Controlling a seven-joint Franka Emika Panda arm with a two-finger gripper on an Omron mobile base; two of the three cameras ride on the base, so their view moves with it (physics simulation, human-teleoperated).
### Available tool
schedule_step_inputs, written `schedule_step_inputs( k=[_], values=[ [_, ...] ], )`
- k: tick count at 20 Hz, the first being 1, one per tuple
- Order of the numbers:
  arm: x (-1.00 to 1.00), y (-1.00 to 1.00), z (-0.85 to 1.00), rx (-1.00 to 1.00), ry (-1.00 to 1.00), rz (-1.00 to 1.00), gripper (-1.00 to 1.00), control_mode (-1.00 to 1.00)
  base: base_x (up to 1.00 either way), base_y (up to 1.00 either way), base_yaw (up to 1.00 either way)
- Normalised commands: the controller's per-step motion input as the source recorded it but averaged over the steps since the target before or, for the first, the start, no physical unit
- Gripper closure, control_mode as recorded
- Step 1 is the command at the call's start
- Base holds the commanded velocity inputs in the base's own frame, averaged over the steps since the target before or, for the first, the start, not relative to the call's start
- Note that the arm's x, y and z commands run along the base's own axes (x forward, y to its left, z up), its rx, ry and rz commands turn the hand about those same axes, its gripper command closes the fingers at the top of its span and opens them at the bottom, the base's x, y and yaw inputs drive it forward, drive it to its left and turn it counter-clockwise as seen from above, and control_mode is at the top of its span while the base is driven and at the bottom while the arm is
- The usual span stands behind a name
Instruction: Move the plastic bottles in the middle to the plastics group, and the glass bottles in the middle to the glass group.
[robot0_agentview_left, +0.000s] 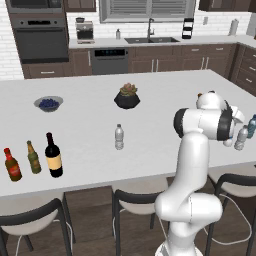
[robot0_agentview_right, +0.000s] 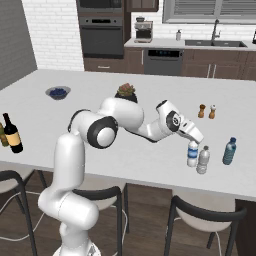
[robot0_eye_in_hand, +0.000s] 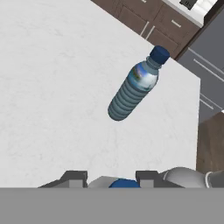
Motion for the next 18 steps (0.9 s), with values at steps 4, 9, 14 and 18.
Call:
schedule_step_inputs(
  k=[4,9,14,18],
  values=[
    [0.28,-0.02,0.00,0.04,-0.02,0.00,1.00,-1.00,0.00,0.00,0.00],
    [0.18,0.00,0.00,0.04,0.00,0.00,1.00,-1.00,0.00,0.00,0.00],
    [0.05,-0.03,0.01,0.05,-0.02,0.00,1.00,-1.00,0.00,0.00,0.00],
    [0.00,-0.08,0.03,0.04,-0.04,0.00,1.00,-1.00,0.00,0.00,0.00]
  ],
)
